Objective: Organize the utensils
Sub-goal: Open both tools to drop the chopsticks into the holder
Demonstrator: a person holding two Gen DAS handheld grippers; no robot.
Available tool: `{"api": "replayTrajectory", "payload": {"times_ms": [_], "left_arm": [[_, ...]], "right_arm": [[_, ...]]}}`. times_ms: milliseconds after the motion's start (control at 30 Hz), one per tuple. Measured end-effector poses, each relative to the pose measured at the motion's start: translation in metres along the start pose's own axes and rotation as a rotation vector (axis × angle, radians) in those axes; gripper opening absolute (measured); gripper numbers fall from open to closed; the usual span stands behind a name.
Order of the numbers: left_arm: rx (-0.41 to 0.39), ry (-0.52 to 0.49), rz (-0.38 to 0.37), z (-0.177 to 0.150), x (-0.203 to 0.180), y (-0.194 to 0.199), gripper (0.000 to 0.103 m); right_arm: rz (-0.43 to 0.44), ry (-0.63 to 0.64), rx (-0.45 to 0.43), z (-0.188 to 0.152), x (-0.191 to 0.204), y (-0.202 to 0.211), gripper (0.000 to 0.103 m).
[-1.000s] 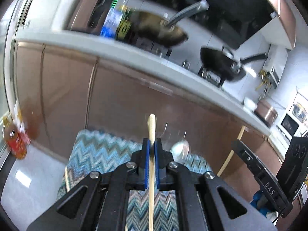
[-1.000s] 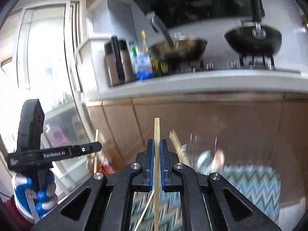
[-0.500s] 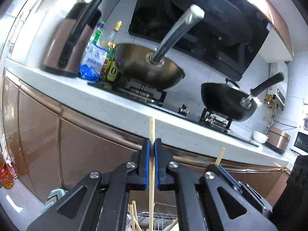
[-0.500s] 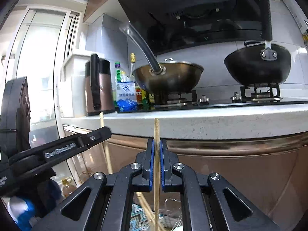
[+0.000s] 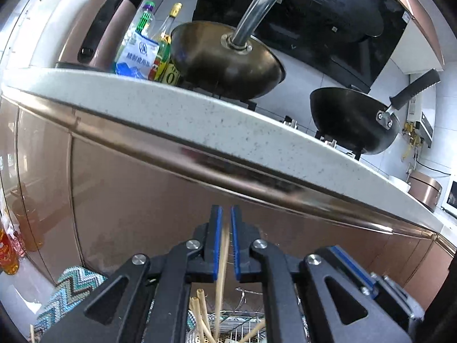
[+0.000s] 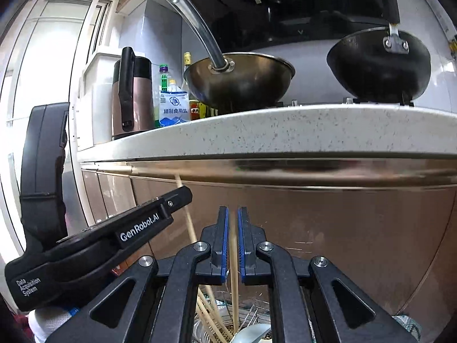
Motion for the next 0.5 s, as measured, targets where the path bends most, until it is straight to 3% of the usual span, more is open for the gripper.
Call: {"api": "replayTrajectory", "payload": {"times_ms": [100, 500], "left_arm": [[-0.019, 0.004, -0.014, 0.016, -0.003, 0.019, 0.022], [-0.116, -0.079, 0.008, 0.087, -0.01, 0.156, 0.023]], "right_arm": [[-0.017, 0.002, -0.021, 0.014, 0.0, 0.014, 0.021], [-0.069, 0.057, -0.093, 0.084, 0.027, 0.111, 0.026]]}}
Point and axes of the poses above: each gripper's, at about its wrist camera, not at the fingertips, and y roughly against the way its jaws point, x to its left, z to its top, the point moved 10 cm from there along -y, roughly the way its jaws point, and after that the axes turned 11 degrees about y, right-handed, at the moved point
